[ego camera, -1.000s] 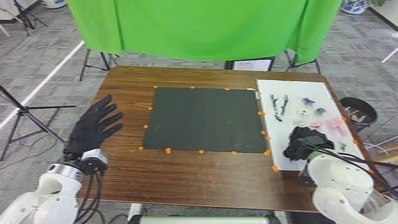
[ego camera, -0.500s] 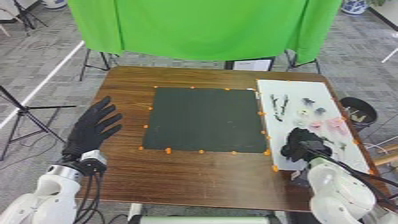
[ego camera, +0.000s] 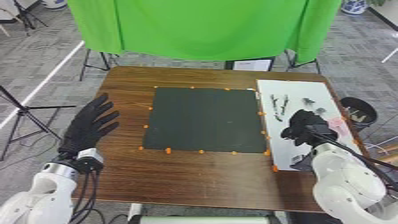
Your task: Arrange flowers
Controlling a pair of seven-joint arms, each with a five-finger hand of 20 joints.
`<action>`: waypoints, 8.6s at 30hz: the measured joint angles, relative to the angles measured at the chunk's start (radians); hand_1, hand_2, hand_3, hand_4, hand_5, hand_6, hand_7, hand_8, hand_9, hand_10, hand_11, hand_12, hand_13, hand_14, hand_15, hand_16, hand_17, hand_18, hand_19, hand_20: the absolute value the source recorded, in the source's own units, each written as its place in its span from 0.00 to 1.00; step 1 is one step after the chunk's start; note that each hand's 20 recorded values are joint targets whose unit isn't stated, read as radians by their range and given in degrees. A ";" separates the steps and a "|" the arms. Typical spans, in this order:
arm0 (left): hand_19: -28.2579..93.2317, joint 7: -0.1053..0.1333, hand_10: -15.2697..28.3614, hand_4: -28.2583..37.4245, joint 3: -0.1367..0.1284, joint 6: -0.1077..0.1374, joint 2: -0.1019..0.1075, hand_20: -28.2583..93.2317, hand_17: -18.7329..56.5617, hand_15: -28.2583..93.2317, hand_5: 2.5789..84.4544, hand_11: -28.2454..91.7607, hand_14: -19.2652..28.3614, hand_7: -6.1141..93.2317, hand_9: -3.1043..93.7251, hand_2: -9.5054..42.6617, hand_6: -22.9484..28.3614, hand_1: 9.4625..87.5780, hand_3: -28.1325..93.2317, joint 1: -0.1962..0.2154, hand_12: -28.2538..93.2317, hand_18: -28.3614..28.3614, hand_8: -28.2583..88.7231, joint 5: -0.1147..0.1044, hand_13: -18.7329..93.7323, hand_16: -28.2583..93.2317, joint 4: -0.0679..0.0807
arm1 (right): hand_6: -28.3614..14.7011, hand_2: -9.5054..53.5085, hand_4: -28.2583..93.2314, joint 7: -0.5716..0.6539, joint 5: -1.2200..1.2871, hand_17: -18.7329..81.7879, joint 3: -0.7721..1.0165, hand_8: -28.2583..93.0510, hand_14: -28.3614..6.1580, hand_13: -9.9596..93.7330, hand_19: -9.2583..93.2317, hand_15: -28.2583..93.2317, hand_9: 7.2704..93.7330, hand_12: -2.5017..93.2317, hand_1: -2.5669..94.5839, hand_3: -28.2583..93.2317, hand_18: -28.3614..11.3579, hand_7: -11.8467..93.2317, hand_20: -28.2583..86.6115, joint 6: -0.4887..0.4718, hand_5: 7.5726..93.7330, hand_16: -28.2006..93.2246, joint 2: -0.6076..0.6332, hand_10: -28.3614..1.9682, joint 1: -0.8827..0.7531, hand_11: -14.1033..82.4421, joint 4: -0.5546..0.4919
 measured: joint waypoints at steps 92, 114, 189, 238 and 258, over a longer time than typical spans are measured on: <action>0.57 -0.007 0.58 0.00 -0.021 -0.013 0.036 0.31 0.10 0.50 0.22 0.42 0.68 0.28 0.19 0.04 0.51 0.24 0.80 0.031 0.38 0.85 0.14 -0.002 0.28 0.22 -0.003 | 0.59 0.00 0.15 -0.096 -0.063 0.77 -0.232 0.45 0.65 0.89 1.00 0.95 0.88 0.46 0.41 0.98 0.27 0.66 0.95 0.059 0.77 0.49 -0.008 0.68 0.194 0.93 0.060; 0.55 -0.007 0.58 0.00 -0.278 -0.077 0.148 0.32 0.10 0.48 0.22 0.40 0.68 0.27 0.19 0.01 0.52 0.21 0.80 0.228 0.39 0.85 0.14 -0.039 0.27 0.24 -0.046 | 0.60 0.00 0.15 -0.233 -0.031 0.78 -0.714 0.44 0.66 0.90 1.00 0.95 0.89 0.46 0.41 0.98 0.28 0.65 0.95 -0.068 0.78 0.49 -0.277 0.69 0.639 0.92 0.251; 0.55 0.017 0.58 0.00 -0.129 -0.081 0.134 0.32 0.09 0.47 0.22 0.39 0.68 0.27 0.19 0.01 0.52 0.21 0.80 0.125 0.39 0.85 0.15 -0.023 0.27 0.24 -0.012 | 0.67 0.00 0.06 -0.418 -0.156 0.74 -0.783 0.40 0.61 0.87 1.00 0.93 0.86 0.49 0.38 0.96 0.26 0.63 0.92 -0.157 0.76 0.50 -0.491 0.67 0.742 0.87 0.583; 0.55 0.007 0.58 0.00 -0.166 -0.080 0.118 0.32 0.09 0.47 0.22 0.39 0.68 0.27 0.19 0.02 0.52 0.21 0.80 0.171 0.39 0.85 0.15 -0.020 0.27 0.24 -0.029 | 0.61 0.00 0.01 -0.374 0.008 0.65 -0.611 0.13 0.54 0.80 1.00 0.90 0.77 0.46 0.23 0.92 0.26 0.55 0.85 -0.154 0.71 0.49 -0.384 0.56 0.705 0.79 0.360; 0.55 0.007 0.58 0.00 -0.189 -0.075 0.089 0.32 0.09 0.47 0.22 0.39 0.68 0.26 0.19 0.02 0.52 0.21 0.80 0.207 0.39 0.85 0.15 -0.012 0.27 0.24 -0.042 | 0.58 0.00 0.00 -0.213 -0.015 0.53 -0.082 0.11 0.51 0.68 1.00 0.89 0.59 0.28 0.25 0.92 0.23 0.41 0.71 -0.125 0.52 0.45 0.064 0.59 0.363 0.53 0.186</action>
